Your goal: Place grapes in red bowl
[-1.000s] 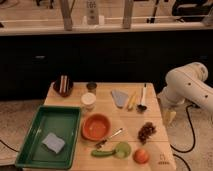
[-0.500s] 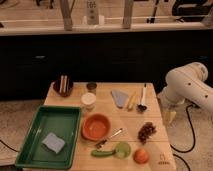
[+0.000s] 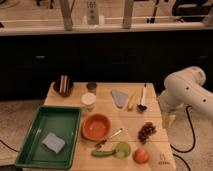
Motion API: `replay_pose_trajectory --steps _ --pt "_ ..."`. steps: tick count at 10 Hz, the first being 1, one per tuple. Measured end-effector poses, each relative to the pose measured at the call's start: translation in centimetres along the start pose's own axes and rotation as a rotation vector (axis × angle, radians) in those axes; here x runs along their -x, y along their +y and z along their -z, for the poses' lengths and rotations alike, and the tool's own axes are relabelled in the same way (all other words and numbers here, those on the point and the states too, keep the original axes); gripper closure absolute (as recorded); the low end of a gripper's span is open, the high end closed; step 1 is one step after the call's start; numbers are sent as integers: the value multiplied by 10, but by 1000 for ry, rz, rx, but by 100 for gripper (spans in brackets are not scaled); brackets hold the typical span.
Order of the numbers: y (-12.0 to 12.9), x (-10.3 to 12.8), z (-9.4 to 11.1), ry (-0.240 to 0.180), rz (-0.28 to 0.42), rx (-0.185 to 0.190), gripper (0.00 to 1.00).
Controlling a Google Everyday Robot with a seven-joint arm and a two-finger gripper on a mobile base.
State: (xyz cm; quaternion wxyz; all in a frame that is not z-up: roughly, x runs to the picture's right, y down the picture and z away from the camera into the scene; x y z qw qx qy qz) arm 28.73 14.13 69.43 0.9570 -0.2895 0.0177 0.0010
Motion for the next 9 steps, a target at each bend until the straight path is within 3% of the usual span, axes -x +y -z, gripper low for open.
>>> replay_pose_trajectory --steps 2,9 --pt "10 4 -18 2 35 10 20" --pt "26 15 -46 -4 169 35 20"
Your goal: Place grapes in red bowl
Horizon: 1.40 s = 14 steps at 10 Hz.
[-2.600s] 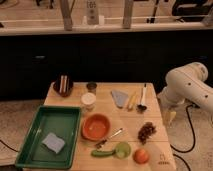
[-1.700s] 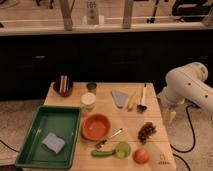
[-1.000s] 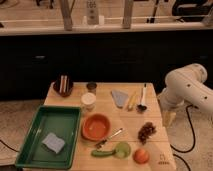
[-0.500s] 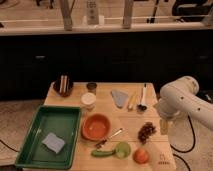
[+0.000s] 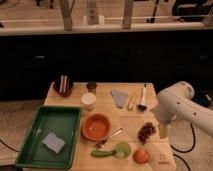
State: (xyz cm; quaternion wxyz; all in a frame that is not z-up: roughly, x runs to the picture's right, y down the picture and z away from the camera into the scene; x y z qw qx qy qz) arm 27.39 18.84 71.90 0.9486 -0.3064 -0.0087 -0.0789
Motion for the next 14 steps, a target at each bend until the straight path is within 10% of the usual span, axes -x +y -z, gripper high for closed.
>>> replay_pose_trajectory --steps 14 --pt "11 11 -52 -37 191 29 20"
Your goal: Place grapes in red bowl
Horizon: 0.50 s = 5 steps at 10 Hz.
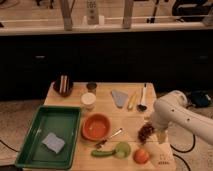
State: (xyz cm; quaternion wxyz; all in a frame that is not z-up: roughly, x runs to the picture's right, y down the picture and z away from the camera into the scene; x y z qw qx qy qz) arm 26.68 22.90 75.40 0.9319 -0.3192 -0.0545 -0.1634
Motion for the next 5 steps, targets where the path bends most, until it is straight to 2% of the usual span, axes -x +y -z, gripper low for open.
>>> replay_pose_trajectory --steps 5 --pt "1 6 -17 -38 19 -3 20"
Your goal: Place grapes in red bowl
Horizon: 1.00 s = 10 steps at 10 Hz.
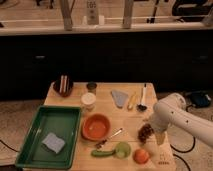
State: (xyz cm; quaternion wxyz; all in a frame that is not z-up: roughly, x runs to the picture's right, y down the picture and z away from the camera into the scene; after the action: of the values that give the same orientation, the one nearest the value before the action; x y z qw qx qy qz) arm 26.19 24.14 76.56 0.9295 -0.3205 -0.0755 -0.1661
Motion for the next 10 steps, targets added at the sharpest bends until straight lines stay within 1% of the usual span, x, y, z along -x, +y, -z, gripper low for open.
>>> replay_pose_trajectory --steps 8,10 --pt "1 0 -15 -48 -10 2 20" --pt "2 -1 -19 -61 -31 2 21"
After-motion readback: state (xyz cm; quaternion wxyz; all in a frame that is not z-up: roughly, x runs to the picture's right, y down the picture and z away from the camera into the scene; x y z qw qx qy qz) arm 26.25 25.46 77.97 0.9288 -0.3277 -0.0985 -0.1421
